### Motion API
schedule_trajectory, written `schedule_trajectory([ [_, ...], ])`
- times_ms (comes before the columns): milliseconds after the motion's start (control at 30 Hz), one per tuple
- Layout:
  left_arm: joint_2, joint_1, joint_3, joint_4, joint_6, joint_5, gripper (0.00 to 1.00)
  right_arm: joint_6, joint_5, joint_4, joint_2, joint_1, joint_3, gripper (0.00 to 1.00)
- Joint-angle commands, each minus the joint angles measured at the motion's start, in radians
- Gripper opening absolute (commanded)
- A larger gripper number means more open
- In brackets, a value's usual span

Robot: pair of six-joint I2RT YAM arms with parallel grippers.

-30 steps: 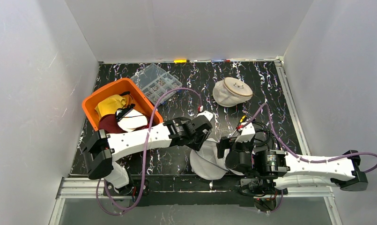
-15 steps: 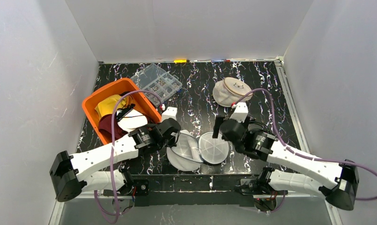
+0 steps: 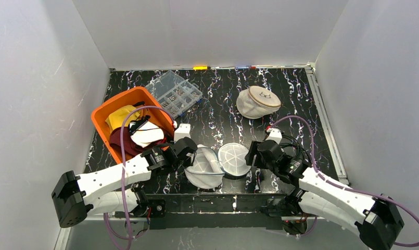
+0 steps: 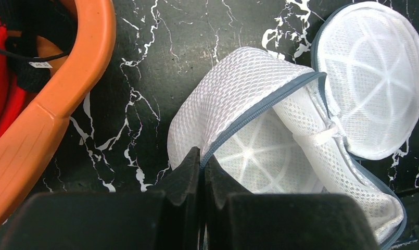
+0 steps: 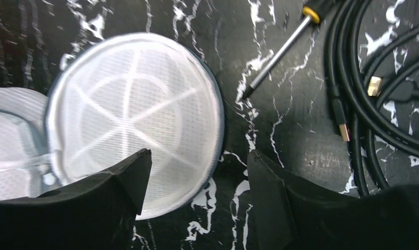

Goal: Unzip the laundry bag and remove the bra
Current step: Close the laundry bag at the center of the board.

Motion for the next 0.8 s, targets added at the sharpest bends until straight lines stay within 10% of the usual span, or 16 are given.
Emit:
schedule_trajectory([
  [0, -0.009, 0.002, -0.003, 0.02, -0.002, -0.015, 0.0, 0.03, 0.0, 0.102, 0.04, -0.004, -0.043, 0.73],
  [767, 0.015, 0.002, 0.027, 0.0, 0.017, 0.008, 0.0, 0.133, 0.035, 0.216, 0.144, -0.005, -0.167, 0.35],
])
